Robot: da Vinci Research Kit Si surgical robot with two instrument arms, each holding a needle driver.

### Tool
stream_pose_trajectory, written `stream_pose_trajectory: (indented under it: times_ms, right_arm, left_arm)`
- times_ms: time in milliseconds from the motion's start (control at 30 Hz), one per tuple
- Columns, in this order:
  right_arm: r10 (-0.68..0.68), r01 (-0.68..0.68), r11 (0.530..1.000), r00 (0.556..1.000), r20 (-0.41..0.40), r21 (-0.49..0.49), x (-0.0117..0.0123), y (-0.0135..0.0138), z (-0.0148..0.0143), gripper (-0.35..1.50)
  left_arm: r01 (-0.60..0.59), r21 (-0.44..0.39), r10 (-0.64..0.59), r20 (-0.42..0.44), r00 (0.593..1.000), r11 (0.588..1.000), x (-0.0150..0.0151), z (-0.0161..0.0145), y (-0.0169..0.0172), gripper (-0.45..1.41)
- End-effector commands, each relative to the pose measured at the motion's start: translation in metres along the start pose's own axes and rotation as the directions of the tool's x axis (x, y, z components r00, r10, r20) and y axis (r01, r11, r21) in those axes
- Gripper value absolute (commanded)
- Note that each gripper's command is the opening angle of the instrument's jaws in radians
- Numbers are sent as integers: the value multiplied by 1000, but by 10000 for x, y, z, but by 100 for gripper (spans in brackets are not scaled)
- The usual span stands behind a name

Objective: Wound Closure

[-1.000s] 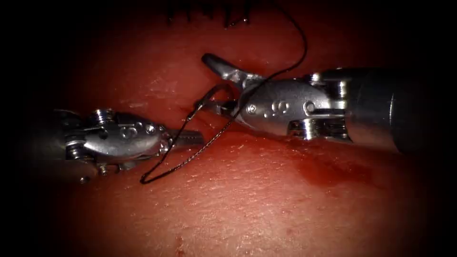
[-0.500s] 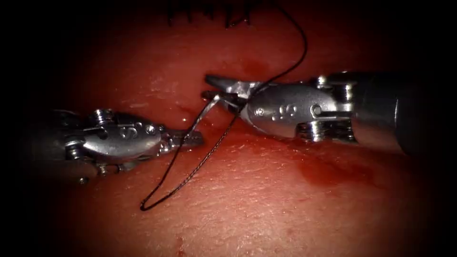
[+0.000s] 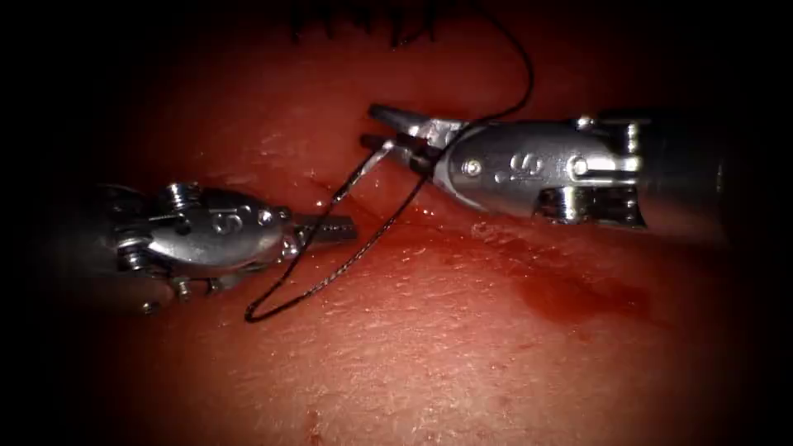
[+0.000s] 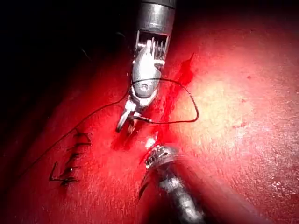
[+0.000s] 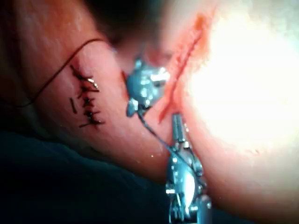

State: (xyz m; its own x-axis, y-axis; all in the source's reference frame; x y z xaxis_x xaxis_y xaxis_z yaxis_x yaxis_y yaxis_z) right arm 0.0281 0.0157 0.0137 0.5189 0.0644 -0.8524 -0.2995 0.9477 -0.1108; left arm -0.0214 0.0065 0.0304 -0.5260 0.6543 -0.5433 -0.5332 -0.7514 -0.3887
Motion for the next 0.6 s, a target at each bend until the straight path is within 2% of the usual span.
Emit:
stream_pose_trajectory:
  times_ms: [33, 300, 600]
  right_arm:
    - [43, -43, 999, 999, -21, -2, -7, 2, 7, -35]
    - [132, -133, 991, 988, -82, -11, -7, 10, 7, -35]
    - [171, -173, 985, 981, -88, -17, -2, 21, 5, -35]
  left_arm:
    - [-2, -3, 2, 2, 1000, 1000, -1, 7, 2, -25]
    - [-8, -9, 8, -1, 1000, 1000, -6, 15, 2, -32]
    - [-49, -30, 50, 35, 998, 998, -37, 36, 8, -30]
